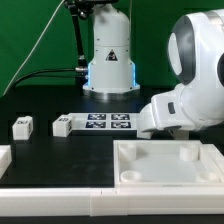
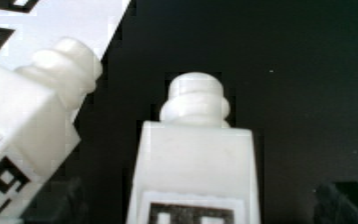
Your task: Assemble one leg
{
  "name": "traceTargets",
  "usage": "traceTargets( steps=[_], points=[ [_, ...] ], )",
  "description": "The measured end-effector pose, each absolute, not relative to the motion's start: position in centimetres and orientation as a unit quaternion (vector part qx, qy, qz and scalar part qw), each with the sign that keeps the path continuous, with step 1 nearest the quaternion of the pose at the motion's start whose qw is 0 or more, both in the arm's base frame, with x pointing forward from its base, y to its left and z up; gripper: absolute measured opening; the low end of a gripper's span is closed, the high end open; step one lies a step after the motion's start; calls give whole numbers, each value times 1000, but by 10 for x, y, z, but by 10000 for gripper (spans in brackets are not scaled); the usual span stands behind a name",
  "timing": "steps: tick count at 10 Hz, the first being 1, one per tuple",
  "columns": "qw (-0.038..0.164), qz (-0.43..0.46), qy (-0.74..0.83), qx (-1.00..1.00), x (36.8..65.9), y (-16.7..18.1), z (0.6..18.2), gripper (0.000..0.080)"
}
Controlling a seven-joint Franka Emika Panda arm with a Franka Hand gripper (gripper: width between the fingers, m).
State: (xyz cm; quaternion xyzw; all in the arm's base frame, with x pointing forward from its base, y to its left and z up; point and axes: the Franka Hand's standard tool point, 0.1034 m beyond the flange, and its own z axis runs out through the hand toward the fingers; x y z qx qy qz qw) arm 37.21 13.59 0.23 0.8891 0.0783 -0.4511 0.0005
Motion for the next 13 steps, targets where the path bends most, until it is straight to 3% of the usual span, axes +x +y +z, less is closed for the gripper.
traceTargets(
  steps=[1,3,4,5,11,13],
  points=[
    [0,-451,78,889,372,136,2,649],
    [0,-451,78,889,372,136,2,368],
    [0,-451,78,889,372,136,2,368],
    [0,-451,78,889,372,136,2,288],
    [0,-453,77,888,372,137,4,289],
    [1,-461,79,884,374,137,34,291]
  ],
)
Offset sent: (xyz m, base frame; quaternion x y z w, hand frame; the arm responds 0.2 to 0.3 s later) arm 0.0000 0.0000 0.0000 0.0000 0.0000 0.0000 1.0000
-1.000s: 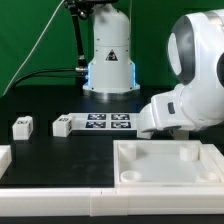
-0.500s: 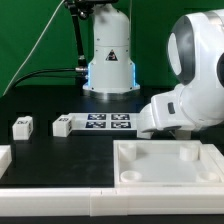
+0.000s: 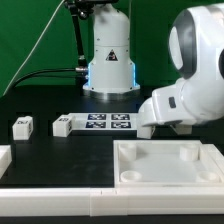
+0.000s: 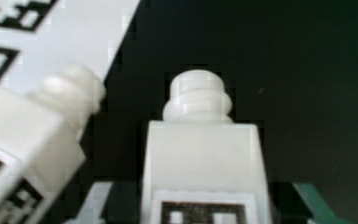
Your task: Assemble one leg
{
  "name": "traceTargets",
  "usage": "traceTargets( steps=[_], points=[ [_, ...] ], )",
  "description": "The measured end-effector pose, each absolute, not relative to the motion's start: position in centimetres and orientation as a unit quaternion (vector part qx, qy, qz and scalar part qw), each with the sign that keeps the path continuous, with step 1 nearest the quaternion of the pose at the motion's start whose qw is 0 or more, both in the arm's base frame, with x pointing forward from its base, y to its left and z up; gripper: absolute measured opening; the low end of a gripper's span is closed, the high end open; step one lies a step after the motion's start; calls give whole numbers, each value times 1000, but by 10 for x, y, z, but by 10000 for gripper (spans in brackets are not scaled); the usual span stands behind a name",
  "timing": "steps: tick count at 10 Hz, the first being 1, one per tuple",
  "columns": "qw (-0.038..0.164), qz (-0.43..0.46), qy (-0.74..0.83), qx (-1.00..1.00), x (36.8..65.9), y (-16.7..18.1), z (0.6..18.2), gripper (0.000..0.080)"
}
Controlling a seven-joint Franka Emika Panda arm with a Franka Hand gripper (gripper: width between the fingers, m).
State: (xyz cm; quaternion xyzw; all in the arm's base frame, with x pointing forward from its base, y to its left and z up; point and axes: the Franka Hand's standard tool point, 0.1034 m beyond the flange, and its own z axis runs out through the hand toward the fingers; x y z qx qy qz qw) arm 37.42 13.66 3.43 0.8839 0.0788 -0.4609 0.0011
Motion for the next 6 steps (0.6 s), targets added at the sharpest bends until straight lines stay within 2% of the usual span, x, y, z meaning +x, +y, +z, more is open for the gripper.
traceTargets(
  steps=[1,2,4,6],
  points=[
    [4,-468,78,880,376,136,52,291],
    [4,-467,77,881,381,134,62,291],
    [2,-445,76,892,384,135,55,291],
    [-3,-381,75,922,395,137,52,291]
  ],
)
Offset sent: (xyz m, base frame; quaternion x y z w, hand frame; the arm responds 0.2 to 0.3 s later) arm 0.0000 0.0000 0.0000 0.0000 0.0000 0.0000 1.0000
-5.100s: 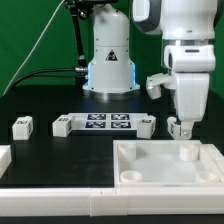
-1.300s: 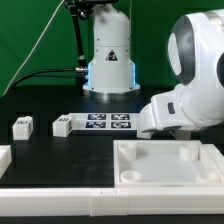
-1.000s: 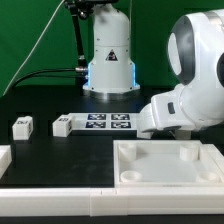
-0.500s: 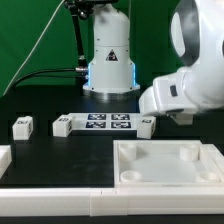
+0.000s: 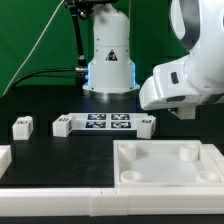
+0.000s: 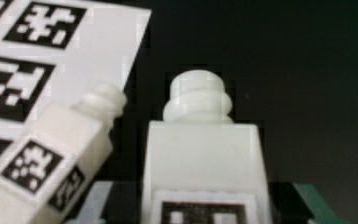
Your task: Assemble one leg
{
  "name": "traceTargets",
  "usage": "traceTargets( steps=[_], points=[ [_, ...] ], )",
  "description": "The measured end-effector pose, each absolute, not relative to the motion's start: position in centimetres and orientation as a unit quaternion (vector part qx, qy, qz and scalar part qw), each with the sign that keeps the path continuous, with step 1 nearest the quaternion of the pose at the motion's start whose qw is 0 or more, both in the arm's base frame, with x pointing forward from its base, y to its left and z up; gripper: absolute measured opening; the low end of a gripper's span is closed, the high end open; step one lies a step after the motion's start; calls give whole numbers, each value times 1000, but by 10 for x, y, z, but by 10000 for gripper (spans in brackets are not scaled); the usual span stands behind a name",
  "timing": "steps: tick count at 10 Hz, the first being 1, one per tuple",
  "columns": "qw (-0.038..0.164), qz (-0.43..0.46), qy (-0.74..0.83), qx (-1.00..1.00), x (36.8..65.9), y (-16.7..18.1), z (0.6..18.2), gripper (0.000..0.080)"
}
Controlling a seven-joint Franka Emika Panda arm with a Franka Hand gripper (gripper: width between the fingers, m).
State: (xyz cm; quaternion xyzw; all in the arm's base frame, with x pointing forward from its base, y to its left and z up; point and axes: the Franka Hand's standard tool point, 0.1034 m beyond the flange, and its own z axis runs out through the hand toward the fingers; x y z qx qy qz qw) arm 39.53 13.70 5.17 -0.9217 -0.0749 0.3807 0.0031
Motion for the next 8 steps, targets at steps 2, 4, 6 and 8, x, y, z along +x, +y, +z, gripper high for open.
traceTargets(
  steps=[2,4,6,8],
  points=[
    [8,277,-73,-958,400,133,58,291],
    [15,201,-76,-976,409,128,70,291],
    [23,109,-86,-990,416,125,72,291],
    [29,28,-90,-995,427,122,77,291]
  ],
)
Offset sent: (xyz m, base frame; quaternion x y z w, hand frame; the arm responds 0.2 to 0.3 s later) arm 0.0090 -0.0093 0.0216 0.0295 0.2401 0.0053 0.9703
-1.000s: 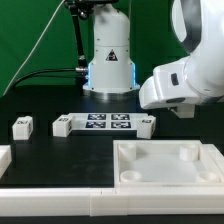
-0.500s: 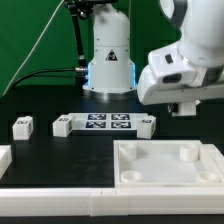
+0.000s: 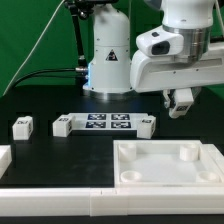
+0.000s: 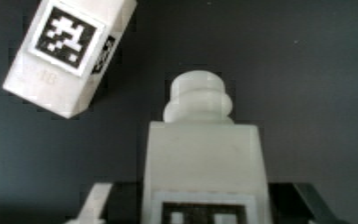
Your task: Assemble one leg
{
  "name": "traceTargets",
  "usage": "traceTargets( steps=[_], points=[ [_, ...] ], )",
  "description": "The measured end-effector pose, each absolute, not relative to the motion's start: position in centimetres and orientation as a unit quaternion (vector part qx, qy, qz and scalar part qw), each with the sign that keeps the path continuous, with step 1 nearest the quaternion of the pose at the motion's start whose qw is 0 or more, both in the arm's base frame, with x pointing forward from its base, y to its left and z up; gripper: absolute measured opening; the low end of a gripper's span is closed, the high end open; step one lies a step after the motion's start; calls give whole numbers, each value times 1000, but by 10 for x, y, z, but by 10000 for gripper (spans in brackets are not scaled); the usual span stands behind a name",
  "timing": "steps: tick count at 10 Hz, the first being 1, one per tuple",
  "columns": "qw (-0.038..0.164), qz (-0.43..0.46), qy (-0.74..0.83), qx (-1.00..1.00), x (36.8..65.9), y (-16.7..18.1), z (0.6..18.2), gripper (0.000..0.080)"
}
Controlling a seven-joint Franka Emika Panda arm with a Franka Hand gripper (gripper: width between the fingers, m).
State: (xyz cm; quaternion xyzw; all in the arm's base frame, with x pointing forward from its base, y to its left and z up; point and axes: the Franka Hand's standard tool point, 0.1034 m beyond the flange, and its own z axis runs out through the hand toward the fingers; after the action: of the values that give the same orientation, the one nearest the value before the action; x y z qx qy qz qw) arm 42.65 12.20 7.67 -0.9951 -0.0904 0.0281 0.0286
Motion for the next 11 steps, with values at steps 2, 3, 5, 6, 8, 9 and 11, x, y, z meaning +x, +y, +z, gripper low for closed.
traceTargets(
  steps=[2,3,5,6,8,9,11],
  points=[
    [30,-3,-98,-995,440,112,81,291],
    [32,-4,-97,-995,451,110,85,291],
    [31,-3,-98,-995,448,110,83,291],
    [32,-4,-98,-995,449,110,84,291],
    [32,6,-101,-994,460,106,90,291],
    [35,0,-94,-995,484,101,100,291],
    [38,-7,-93,-995,517,96,106,291]
  ],
)
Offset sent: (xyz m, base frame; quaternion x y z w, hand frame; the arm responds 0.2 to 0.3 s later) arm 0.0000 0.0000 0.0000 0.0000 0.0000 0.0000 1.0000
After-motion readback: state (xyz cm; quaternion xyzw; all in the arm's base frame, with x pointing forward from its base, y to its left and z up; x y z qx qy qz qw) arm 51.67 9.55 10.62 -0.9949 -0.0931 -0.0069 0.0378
